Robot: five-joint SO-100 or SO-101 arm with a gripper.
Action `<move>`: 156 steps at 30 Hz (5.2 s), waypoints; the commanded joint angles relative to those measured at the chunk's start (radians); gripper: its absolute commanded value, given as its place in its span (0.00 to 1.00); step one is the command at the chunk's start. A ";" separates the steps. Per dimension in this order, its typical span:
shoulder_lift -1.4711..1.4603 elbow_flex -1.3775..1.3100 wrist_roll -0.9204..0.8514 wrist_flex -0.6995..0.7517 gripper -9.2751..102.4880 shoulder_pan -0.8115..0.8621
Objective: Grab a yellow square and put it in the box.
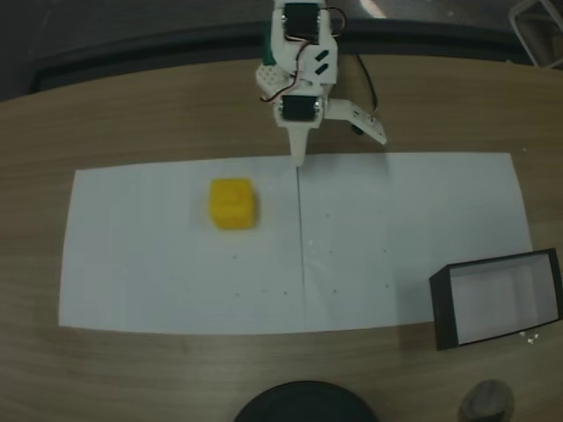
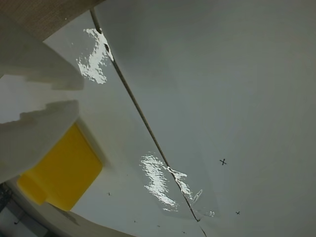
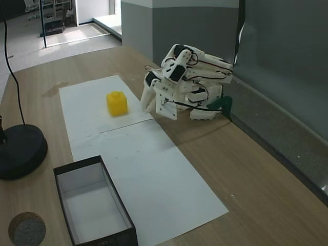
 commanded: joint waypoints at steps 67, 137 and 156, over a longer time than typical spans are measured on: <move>0.020 -0.055 0.003 0.014 0.08 -0.006; 0.020 -0.055 0.006 0.014 0.08 -0.008; -0.144 -0.371 -0.210 -0.167 0.35 0.272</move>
